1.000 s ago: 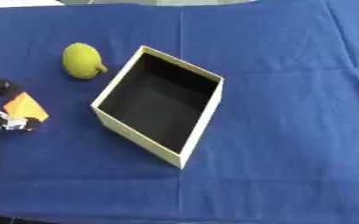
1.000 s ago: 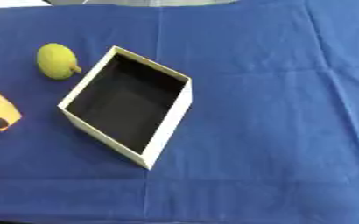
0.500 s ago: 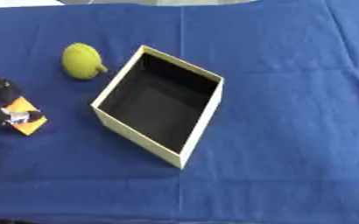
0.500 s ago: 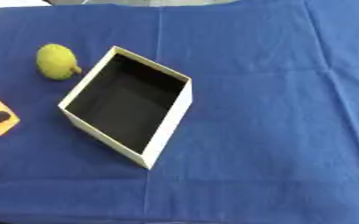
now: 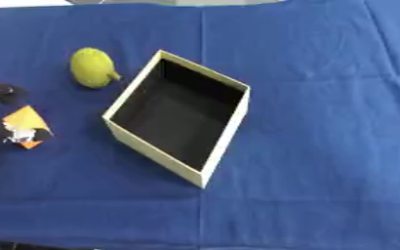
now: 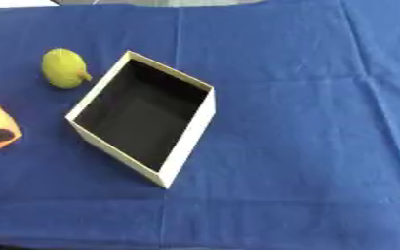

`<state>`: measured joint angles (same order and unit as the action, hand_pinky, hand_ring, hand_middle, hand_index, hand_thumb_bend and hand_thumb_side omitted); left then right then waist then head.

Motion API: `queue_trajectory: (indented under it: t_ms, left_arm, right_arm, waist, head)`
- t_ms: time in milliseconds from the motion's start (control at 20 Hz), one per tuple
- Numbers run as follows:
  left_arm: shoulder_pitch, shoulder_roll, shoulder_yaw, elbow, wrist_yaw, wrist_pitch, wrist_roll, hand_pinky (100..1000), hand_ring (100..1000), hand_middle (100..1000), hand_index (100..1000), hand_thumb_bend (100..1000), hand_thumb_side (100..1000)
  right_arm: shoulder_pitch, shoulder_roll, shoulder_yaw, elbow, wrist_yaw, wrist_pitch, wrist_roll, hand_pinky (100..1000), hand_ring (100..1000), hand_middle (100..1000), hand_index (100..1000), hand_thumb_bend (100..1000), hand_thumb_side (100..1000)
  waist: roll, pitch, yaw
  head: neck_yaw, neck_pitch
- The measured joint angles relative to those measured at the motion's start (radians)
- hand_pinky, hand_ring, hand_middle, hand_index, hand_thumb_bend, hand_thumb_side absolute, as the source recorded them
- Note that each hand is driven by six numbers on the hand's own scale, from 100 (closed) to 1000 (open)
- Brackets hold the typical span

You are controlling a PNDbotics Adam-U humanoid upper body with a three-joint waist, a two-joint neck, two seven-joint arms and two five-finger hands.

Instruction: Pick up objects on the table and place them in the box.

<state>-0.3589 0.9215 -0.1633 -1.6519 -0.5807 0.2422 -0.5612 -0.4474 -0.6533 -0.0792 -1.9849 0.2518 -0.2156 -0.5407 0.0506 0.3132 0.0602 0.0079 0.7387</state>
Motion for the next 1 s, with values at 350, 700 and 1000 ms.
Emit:
queue_trajectory:
  t_ms: [350, 700, 1000]
  left_arm:
    - [0.013, 0.001, 0.030, -0.052, -0.048, 0.003, 0.007, 959, 902, 833, 946, 722, 662]
    - [0.016, 0.001, 0.033, -0.043, -0.049, 0.010, -0.001, 975, 935, 886, 981, 730, 661]
    - [0.007, 0.000, 0.018, 0.002, -0.036, 0.018, -0.022, 977, 936, 888, 999, 770, 683]
  right_arm:
    - [0.003, 0.000, 0.000, 0.000, 0.000, 0.001, -0.001, 829, 711, 688, 759, 100, 719]
    - [0.008, 0.001, 0.000, 0.000, 0.000, 0.003, 0.001, 829, 711, 687, 758, 100, 722]
    - [0.008, 0.003, 0.000, 0.000, 0.000, 0.004, 0.001, 829, 710, 686, 758, 100, 724]
  waist:
    - [0.000, 0.000, 0.002]
    - [0.000, 0.000, 0.001]
    - [-0.003, 0.000, -0.004]
  head:
    - [-0.002, 0.000]
    - [-0.002, 0.000]
    - [0.000, 0.000]
